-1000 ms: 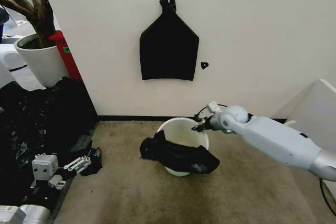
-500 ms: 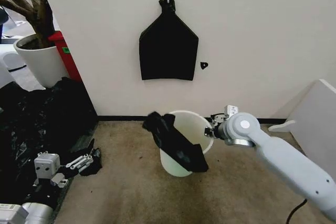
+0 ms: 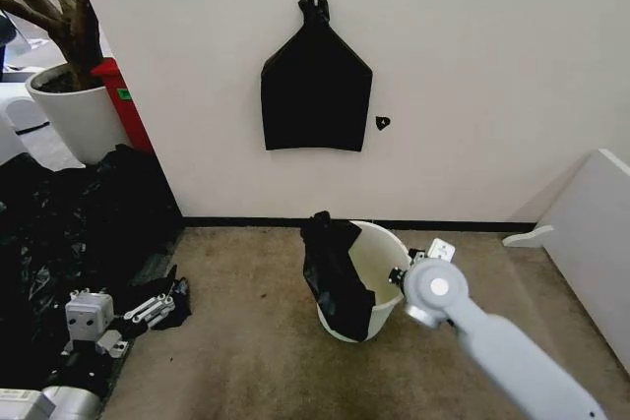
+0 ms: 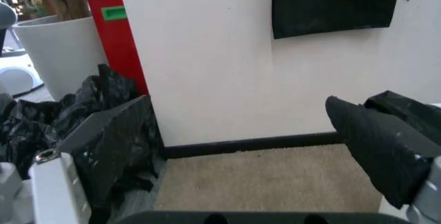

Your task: Place the garbage bag over the trash bin.

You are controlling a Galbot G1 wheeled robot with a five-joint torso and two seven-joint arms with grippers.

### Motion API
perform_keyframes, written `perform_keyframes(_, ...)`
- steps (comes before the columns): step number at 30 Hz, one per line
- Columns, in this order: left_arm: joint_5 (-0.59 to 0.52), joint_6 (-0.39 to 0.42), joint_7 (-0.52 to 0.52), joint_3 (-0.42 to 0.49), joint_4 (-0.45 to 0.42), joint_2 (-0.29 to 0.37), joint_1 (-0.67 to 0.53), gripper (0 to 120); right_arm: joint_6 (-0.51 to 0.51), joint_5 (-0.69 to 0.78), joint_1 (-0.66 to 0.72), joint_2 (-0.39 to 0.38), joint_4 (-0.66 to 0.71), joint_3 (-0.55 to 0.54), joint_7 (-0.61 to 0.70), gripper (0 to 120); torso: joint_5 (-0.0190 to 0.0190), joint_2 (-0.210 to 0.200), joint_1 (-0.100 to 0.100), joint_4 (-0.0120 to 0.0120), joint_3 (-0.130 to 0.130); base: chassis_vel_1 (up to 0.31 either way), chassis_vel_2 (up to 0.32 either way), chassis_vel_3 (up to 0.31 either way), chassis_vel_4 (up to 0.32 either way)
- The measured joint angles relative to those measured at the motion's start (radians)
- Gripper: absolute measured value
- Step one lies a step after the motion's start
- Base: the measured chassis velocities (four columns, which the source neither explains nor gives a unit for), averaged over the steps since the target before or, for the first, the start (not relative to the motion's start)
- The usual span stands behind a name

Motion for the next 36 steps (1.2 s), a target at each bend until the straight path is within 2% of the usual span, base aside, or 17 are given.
perform_keyframes(9, 0.031, -0.027, 0.006, 0.018, 0.000, -0.035, 0.012, 100, 0.028, -0.128, -0.062, 0.058, -0.049, 0.001, -0.024, 0, 0.0001, 0.000, 0.000, -0.0002, 0.000, 0.000, 0.000, 0.000, 0.000)
perform_keyframes(19, 0.048, -0.042, 0.014, 0.030, 0.000, -0.057, 0.018, 100, 0.032, -0.151, -0.062, 0.078, -0.077, -0.006, -0.030, 1, -0.0004, 0.000, 0.000, -0.0002, 0.000, 0.000, 0.000, 0.000, 0.000)
perform_keyframes(20, 0.048, -0.042, 0.014, 0.030, 0.000, -0.057, 0.019, 100, 0.031, -0.151, -0.064, 0.078, -0.077, -0.006, -0.034, 7, -0.0004, 0.000, 0.000, -0.0002, 0.000, 0.000, 0.000, 0.000, 0.000)
perform_keyframes(21, 0.048, -0.043, 0.014, 0.030, 0.000, -0.058, 0.019, 100, 0.024, -0.152, -0.073, 0.073, -0.064, -0.003, -0.046, 19, -0.0001, 0.000, 0.000, -0.0002, 0.000, 0.000, 0.000, 0.000, 0.000)
perform_keyframes(23, 0.047, -0.044, 0.014, 0.030, 0.000, -0.057, 0.019, 100, 0.022, -0.148, -0.076, 0.064, -0.051, -0.001, -0.049, 29, 0.0004, 0.000, 0.000, 0.0000, 0.000, 0.000, 0.000, 0.000, 0.000)
perform_keyframes(26, 0.046, -0.046, 0.014, 0.030, 0.000, -0.056, 0.019, 100, 0.021, -0.147, -0.076, 0.052, -0.030, 0.005, -0.050, 35, 0.0004, 0.000, 0.000, 0.0000, 0.000, 0.000, 0.000, 0.000, 0.000)
perform_keyframes(28, 0.043, -0.046, 0.014, 0.028, 0.000, -0.052, 0.019, 100, 0.019, -0.144, -0.078, 0.031, -0.002, 0.015, -0.053, 46, 0.0003, 0.000, 0.000, 0.0000, 0.000, 0.000, 0.000, 0.000, 0.000)
perform_keyframes(29, 0.043, -0.046, 0.014, 0.028, 0.000, -0.052, 0.019, 100, 0.018, -0.144, -0.078, 0.029, 0.001, 0.016, -0.054, 46, 0.0003, 0.000, 0.000, 0.0000, 0.000, 0.000, 0.000, 0.000, 0.000)
perform_keyframes(30, 0.039, -0.046, 0.014, 0.027, 0.000, -0.047, 0.019, 100, 0.013, -0.138, -0.081, 0.009, 0.025, 0.027, -0.057, 54, 0.0003, 0.000, 0.000, 0.0000, 0.000, 0.000, 0.000, 0.000, 0.000)
perform_keyframes(33, 0.034, -0.046, 0.012, 0.025, 0.000, -0.041, 0.018, 100, 0.004, -0.134, -0.087, -0.021, 0.056, 0.041, -0.062, 66, 0.0003, 0.000, 0.000, 0.0000, 0.000, 0.000, 0.000, 0.000, 0.000)
perform_keyframes(35, 0.031, -0.046, 0.012, 0.024, 0.000, -0.039, 0.017, 100, -0.002, -0.142, -0.093, -0.034, 0.069, 0.047, -0.066, 68, 0.0004, 0.000, 0.000, 0.0000, 0.000, 0.000, 0.000, 0.000, 0.000)
perform_keyframes(36, 0.028, -0.046, 0.011, 0.022, 0.000, -0.036, 0.017, 100, -0.013, -0.164, -0.104, -0.054, 0.091, 0.055, -0.078, 75, 0.0006, 0.000, 0.000, 0.0001, 0.000, 0.000, 0.000, 0.000, 0.000)
